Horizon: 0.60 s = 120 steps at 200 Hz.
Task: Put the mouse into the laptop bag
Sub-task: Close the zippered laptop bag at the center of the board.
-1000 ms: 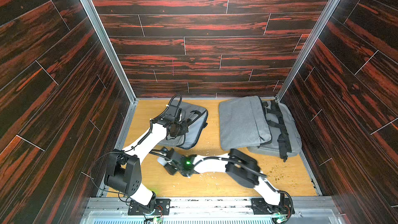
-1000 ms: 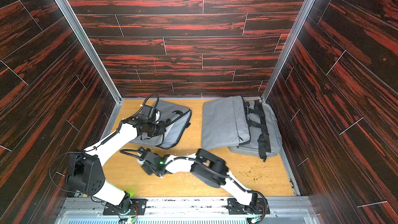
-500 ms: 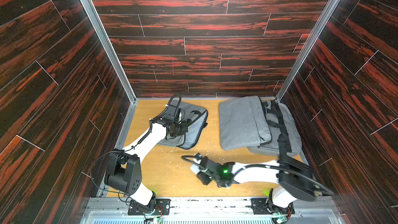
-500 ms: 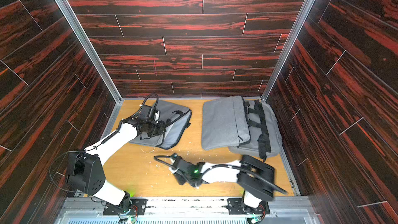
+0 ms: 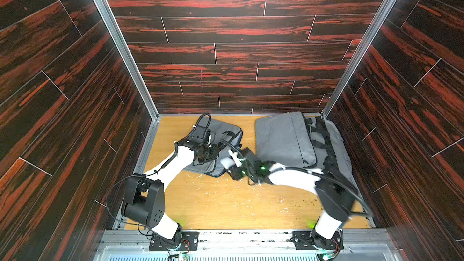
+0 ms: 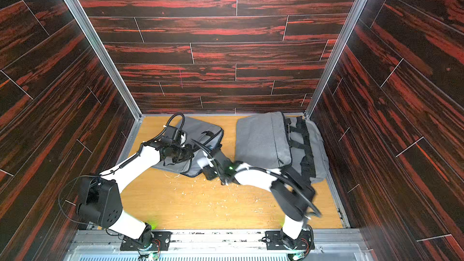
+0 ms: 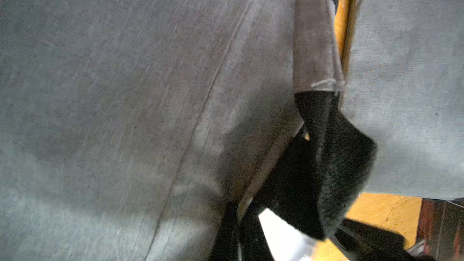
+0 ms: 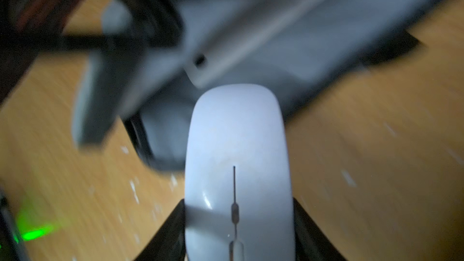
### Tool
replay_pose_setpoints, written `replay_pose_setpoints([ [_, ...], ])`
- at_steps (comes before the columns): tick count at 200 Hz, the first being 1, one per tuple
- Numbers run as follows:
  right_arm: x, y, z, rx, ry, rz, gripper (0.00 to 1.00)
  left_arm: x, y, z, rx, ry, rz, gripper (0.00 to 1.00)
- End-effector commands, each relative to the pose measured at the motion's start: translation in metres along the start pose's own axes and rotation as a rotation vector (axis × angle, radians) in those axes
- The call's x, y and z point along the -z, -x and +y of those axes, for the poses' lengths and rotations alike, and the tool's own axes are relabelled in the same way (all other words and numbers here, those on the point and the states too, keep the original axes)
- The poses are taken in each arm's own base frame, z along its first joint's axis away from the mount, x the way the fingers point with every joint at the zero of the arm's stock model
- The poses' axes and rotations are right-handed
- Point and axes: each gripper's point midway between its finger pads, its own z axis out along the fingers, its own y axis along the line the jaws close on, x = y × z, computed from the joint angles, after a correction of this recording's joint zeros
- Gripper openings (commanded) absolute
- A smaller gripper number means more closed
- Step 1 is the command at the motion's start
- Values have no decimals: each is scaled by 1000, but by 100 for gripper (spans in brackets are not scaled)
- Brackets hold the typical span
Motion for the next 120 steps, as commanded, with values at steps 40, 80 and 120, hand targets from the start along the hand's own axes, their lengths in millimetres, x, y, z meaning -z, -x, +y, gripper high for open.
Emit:
replay_pose_setpoints([
  [40,-47,12,35,-10,181,5,35,6,7,-25,41,-125,-16,0],
  [80,-55,29,54,-52,316,-132,51,-5,3,-26,81,-154,7,0],
  [120,-61,36,54,-144,377,-205,89,-13,-7,-17,99,-138,27,0],
])
